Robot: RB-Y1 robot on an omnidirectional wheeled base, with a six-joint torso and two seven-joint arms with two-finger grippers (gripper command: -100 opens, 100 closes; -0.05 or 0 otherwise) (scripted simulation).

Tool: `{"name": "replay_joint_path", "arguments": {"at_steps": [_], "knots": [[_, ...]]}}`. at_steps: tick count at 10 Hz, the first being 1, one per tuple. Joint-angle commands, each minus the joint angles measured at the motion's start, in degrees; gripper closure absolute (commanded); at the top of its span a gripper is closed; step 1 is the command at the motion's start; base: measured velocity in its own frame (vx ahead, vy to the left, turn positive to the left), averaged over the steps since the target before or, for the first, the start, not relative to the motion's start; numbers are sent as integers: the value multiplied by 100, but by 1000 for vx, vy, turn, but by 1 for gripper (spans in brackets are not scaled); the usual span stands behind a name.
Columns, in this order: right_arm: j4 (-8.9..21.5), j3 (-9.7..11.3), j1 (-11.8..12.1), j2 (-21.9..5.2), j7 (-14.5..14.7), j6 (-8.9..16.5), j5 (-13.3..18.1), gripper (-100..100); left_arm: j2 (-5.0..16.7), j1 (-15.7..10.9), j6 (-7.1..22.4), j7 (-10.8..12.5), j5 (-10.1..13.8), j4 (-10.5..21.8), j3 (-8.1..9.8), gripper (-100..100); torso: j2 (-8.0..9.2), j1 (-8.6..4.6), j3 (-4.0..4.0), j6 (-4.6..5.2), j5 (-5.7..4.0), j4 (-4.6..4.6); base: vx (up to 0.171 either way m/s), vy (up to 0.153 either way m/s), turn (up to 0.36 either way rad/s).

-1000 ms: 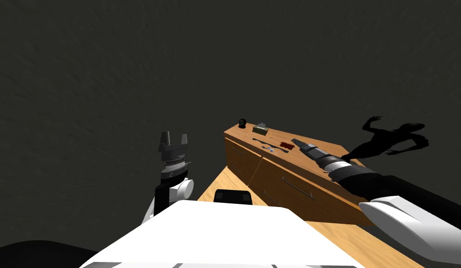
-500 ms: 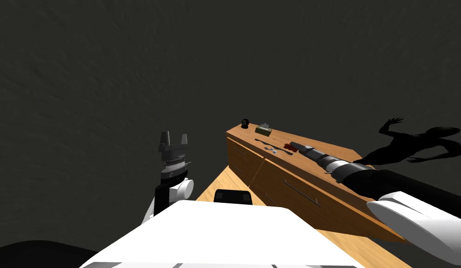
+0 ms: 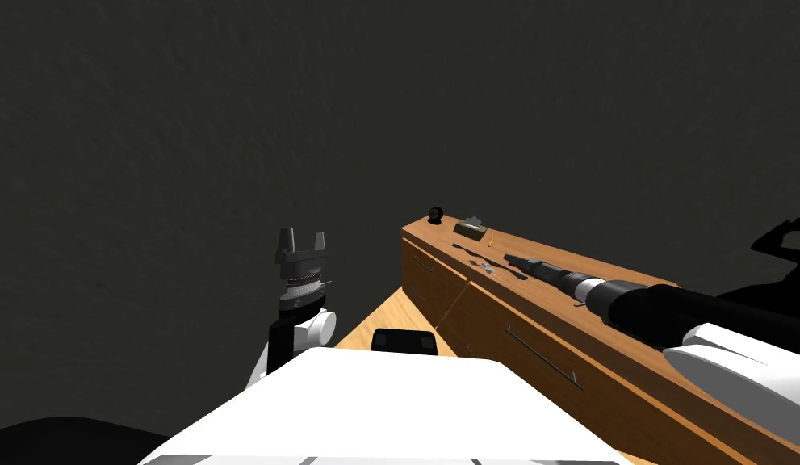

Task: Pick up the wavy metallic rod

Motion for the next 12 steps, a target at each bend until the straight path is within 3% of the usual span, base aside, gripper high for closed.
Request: {"name": "replay_joint_path", "arguments": {"at_steps": [1,2,3,4,5,6,7,8,10,11,12], "knots": [[85,-71,68,-286,152,259,-170,-100,0,0,0,0,0,0,0,0,0,0,0,0,0,0,-1,-27,127],[123,-272,268,-466,364,441,-396,-100,0,1,0,0,0,0,1,0,-1,-1,-1,6,-2,0,-1,-25,178],[123,-272,268,-610,364,594,-411,-100,0,1,0,0,0,0,0,0,-1,-1,-1,3,-1,0,1,-28,170],[168,-469,470,-786,568,760,-646,-100,0,1,0,0,0,0,1,0,-3,-1,-2,4,-2,0,1,-32,314],[168,-469,470,-921,568,952,-646,-100,0,0,0,0,0,0,0,0,-5,-3,-3,0,-1,-1,1,-32,146],[222,-661,674,-1106,763,1120,-876,-100,0,1,0,0,0,0,1,0,-4,-3,-2,7,-2,0,3,-28,272],[222,-661,674,-1224,763,1281,-876,-100,0,0,0,0,0,0,0,0,-5,-2,-3,1,-1,-1,3,-31,117],[283,-847,879,-1402,948,1455,-1097,-100,0,2,0,0,0,0,1,0,-5,-2,-3,8,-2,0,4,-32,214],[283,-847,879,-1516,948,1659,-1097,-100,0,2,0,0,0,0,1,0,-6,-2,-3,7,-2,-1,1,-24,72],[351,-1026,1081,-1768,1123,1888,-1309,-100,0,2,0,0,0,0,1,0,-3,3,-1,10,-2,0,3,-23,227],[351,-1026,1081,-1798,1123,1985,-1309,-100,0,1,0,0,0,0,0,0,-7,1,-4,2,-1,-1,6,-32,157]]}}
